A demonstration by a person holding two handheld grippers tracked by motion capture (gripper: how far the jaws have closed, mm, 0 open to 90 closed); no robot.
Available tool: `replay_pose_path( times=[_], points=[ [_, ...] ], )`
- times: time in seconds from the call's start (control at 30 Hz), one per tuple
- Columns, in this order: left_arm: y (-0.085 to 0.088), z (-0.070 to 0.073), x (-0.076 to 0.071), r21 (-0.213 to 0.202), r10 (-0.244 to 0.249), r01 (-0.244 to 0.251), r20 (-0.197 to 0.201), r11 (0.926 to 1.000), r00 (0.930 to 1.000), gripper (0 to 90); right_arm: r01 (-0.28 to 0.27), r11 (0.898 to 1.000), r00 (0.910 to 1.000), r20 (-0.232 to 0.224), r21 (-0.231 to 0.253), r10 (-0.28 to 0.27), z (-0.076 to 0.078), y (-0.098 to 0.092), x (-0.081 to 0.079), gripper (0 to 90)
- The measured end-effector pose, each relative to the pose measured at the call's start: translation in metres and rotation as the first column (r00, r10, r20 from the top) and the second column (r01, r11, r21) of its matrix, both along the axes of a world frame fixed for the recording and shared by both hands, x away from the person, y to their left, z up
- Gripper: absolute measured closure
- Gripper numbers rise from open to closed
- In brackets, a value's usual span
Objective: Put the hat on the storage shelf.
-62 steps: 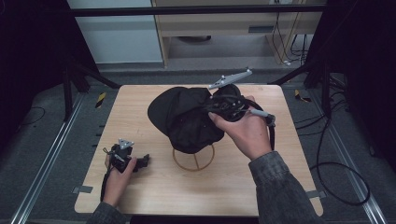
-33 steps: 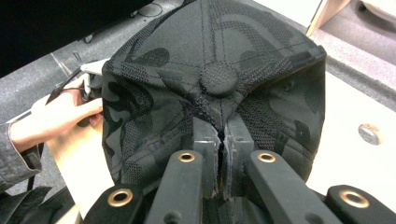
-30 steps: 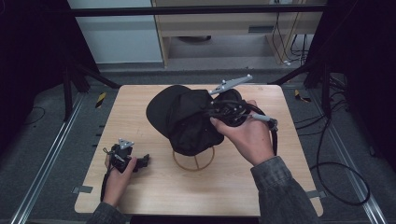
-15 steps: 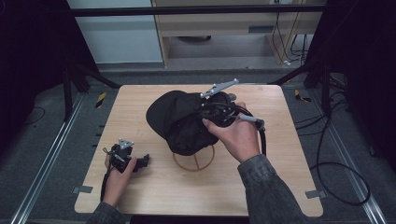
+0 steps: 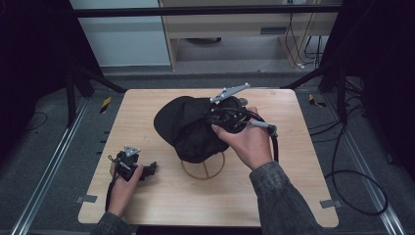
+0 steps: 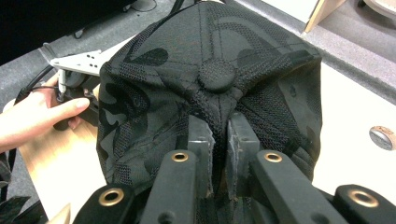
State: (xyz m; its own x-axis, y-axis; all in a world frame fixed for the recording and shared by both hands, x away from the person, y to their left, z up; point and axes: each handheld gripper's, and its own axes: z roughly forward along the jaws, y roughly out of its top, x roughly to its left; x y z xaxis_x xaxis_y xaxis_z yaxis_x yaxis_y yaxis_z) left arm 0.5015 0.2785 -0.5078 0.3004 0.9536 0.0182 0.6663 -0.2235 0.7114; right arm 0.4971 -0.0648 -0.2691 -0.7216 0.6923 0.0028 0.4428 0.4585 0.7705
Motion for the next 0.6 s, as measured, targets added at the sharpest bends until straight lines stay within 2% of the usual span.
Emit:
replay_pose_path(
  times=[0.3,0.6],
  points=[
    [0.0000,0.0000,0.0000,0.000,0.000,0.000,0.000,1.0000,1.0000,0.0,-0.004,1.000,0.9999,0.009,0.005,0.004,-0.0009,0.0009,0.0002,77.5],
    [0.0000,0.0000,0.0000,0.000,0.000,0.000,0.000,1.0000,1.0000,0.0,0.010,1.000,0.9998,0.019,0.024,-0.010,-0.0011,-0.0026,-0.0009,68.4]
  ],
)
